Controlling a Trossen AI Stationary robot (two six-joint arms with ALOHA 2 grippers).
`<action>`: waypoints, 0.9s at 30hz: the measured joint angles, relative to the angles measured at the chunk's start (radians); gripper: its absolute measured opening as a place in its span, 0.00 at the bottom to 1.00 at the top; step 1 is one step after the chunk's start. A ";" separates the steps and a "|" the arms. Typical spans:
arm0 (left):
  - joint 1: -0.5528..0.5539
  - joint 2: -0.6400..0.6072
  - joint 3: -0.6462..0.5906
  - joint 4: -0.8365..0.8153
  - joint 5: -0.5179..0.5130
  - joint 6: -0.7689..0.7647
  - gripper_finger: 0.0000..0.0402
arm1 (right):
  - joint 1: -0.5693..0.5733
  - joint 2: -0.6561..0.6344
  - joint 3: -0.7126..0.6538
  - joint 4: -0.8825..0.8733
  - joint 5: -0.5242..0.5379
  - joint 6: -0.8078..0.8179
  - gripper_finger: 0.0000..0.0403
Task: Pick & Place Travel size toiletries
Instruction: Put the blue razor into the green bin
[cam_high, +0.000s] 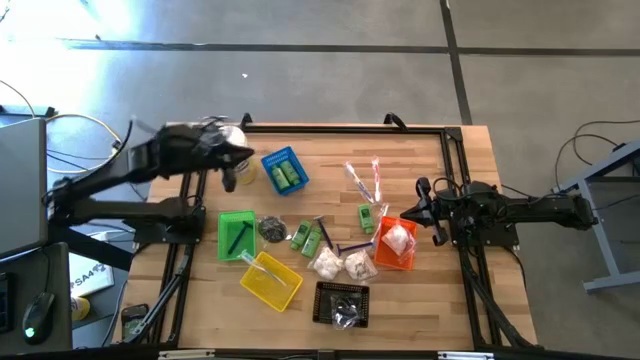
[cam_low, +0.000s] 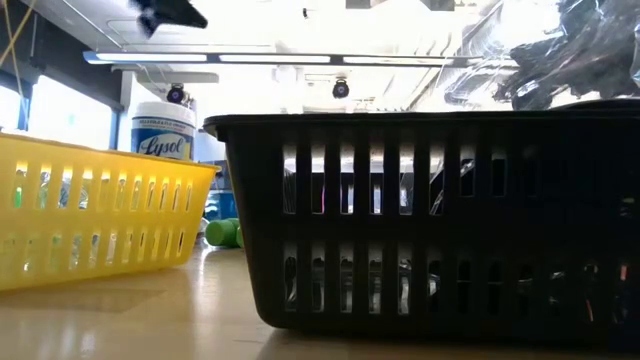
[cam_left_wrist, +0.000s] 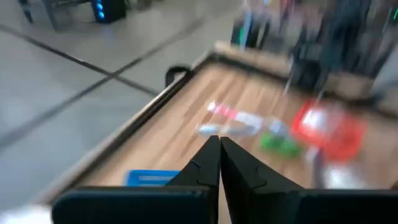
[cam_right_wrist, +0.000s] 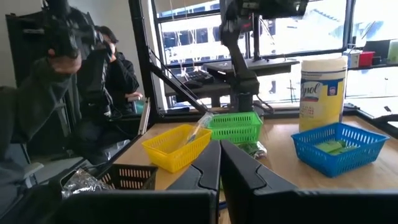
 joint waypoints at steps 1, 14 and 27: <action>0.000 -0.050 -0.066 0.058 0.014 -0.078 0.02 | 0.000 0.000 0.000 0.007 0.000 -0.010 0.01; 0.000 -0.250 -0.386 0.240 0.069 -0.113 0.00 | 0.000 0.000 0.000 0.064 0.030 -0.063 0.01; 0.000 -0.262 -0.556 0.372 0.059 0.010 0.00 | 0.000 0.000 0.000 0.047 0.052 -0.066 0.01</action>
